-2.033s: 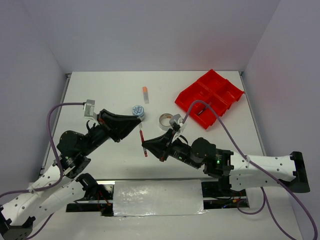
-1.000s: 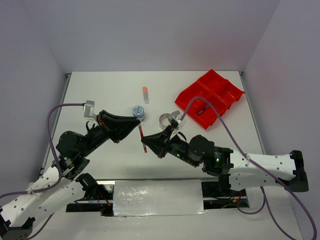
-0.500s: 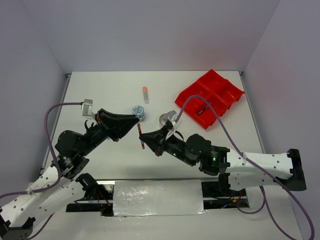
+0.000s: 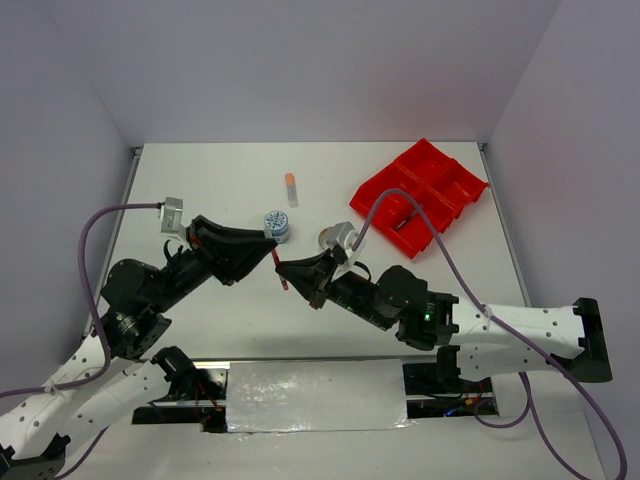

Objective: Sort the stationery into containers
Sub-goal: Close the pen cap on the pen.

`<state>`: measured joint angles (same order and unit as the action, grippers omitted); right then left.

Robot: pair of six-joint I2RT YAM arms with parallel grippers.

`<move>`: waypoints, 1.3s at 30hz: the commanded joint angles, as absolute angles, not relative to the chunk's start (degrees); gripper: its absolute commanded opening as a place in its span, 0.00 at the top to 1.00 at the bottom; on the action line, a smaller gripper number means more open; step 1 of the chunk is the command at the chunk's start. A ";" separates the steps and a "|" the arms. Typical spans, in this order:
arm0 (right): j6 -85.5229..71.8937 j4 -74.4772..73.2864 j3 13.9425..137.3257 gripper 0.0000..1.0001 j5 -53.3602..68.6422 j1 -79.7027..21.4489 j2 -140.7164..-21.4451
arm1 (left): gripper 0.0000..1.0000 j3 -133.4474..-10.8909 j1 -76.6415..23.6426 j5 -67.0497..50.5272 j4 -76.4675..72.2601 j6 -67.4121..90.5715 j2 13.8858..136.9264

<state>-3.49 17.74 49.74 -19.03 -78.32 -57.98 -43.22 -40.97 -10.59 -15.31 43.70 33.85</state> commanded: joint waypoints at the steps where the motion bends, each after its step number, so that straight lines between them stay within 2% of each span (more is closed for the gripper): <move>1: -2.11 28.74 50.80 1.00 -16.35 -78.31 -56.07 | 0.57 -41.58 -41.22 -13.09 -10.81 42.45 33.58; 10: -2.90 28.21 51.68 1.00 -15.03 -78.31 -57.66 | 0.55 -39.73 -41.22 -14.23 -14.05 41.22 32.43; 13: -2.99 28.39 51.59 1.00 -14.68 -78.31 -57.92 | 0.59 -39.73 -41.22 -15.55 -15.38 40.96 32.87; 20: -2.90 28.13 52.21 1.00 -14.41 -78.40 -58.01 | 0.89 -39.55 -41.22 -19.77 -17.14 40.17 34.01; 26: -2.64 27.34 51.77 1.00 -13.98 -78.31 -56.95 | 1.00 -40.08 -41.22 -24.34 -16.97 36.66 33.22; 30: -2.81 21.56 52.03 0.61 -10.73 -77.35 -55.64 | 1.00 -41.30 -41.22 -28.38 -16.70 32.71 33.22; 32: -3.69 18.74 52.38 0.55 -7.22 -75.95 -54.94 | 1.00 -42.27 -41.22 -33.47 -17.83 32.08 33.75; 39: -5.71 17.24 50.97 0.55 -3.96 -75.23 -53.52 | 1.00 -43.68 -41.22 -38.41 -19.68 31.99 34.98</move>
